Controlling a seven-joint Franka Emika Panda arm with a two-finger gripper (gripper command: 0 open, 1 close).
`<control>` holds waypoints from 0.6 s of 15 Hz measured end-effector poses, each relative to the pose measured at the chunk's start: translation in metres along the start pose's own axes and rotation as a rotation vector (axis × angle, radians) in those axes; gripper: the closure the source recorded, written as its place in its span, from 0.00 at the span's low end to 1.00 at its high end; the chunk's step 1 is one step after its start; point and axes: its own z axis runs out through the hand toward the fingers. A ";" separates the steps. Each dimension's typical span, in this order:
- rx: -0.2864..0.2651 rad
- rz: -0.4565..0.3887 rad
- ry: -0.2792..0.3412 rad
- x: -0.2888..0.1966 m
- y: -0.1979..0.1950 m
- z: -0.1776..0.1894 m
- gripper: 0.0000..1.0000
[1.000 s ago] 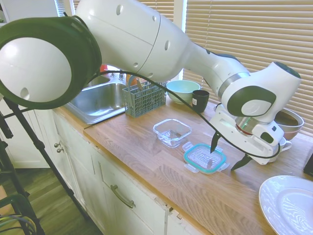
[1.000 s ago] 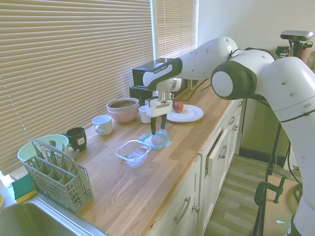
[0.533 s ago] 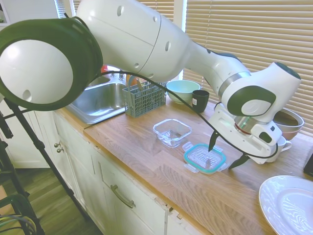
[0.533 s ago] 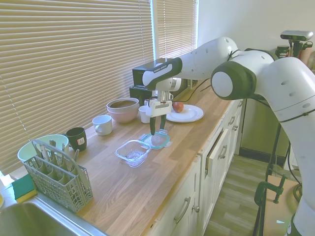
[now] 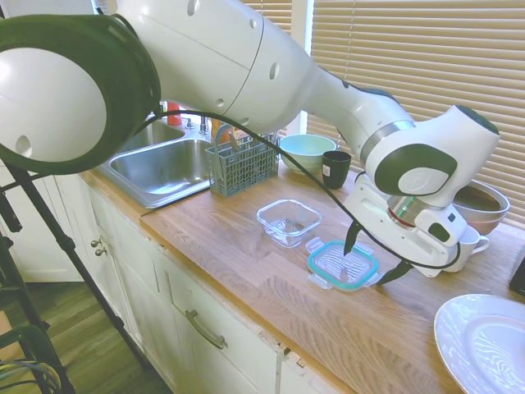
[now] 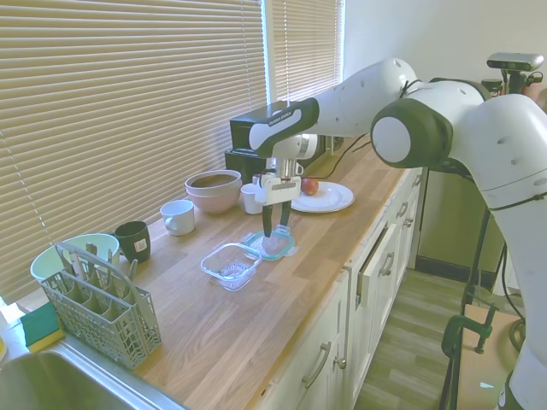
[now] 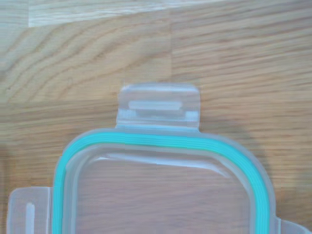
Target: Cover the lid of the food container
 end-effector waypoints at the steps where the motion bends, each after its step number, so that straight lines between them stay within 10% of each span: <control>1: 0.001 0.002 -0.002 -0.001 0.000 0.001 1.00; 9: 0.014 0.024 -0.011 -0.002 0.005 0.002 1.00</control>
